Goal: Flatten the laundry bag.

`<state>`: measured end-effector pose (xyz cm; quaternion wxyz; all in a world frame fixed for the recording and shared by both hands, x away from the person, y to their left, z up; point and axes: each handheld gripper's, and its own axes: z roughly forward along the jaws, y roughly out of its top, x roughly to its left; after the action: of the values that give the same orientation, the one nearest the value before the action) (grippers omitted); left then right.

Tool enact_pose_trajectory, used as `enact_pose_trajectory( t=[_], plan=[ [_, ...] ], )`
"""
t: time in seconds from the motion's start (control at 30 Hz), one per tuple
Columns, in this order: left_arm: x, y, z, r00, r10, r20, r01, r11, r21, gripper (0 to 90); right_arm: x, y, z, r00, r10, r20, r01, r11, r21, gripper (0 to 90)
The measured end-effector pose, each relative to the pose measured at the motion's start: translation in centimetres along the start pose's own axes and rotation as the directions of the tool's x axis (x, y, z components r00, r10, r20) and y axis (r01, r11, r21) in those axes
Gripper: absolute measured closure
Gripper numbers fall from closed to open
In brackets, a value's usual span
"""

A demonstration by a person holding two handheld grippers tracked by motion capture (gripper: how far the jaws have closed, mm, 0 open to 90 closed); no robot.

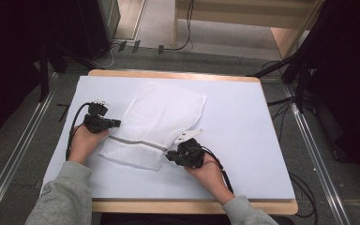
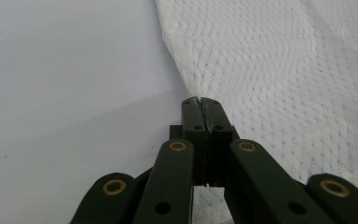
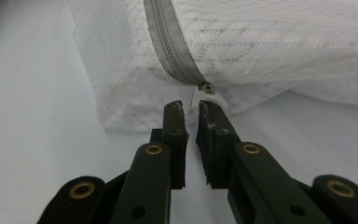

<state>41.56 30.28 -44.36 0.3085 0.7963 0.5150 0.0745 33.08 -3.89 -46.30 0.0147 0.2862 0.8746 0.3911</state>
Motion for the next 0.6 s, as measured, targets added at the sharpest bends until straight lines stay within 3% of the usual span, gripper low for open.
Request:
enact_pose_trajectory(
  t=[0.37,0.5,0.6],
  plan=[
    [0.2,-1.0,-0.4,0.9998,-0.014,0.013,0.014,0.9998,0.013,90.0,0.0,1.0,1.8,0.9992,-0.032,0.023,0.032,0.999,0.018,69.9],
    [0.3,-1.4,-0.7,0.9997,-0.018,0.015,0.018,0.9997,0.013,90.0,0.1,1.3,2.2,0.9983,-0.052,0.027,0.051,0.999,0.010,70.8],
    [0.3,-1.7,-0.9,0.9996,-0.027,0.011,0.027,0.9996,0.008,90.0,0.4,1.5,2.5,0.9950,-0.080,0.059,0.080,0.997,0.007,80.2]
  ],
)
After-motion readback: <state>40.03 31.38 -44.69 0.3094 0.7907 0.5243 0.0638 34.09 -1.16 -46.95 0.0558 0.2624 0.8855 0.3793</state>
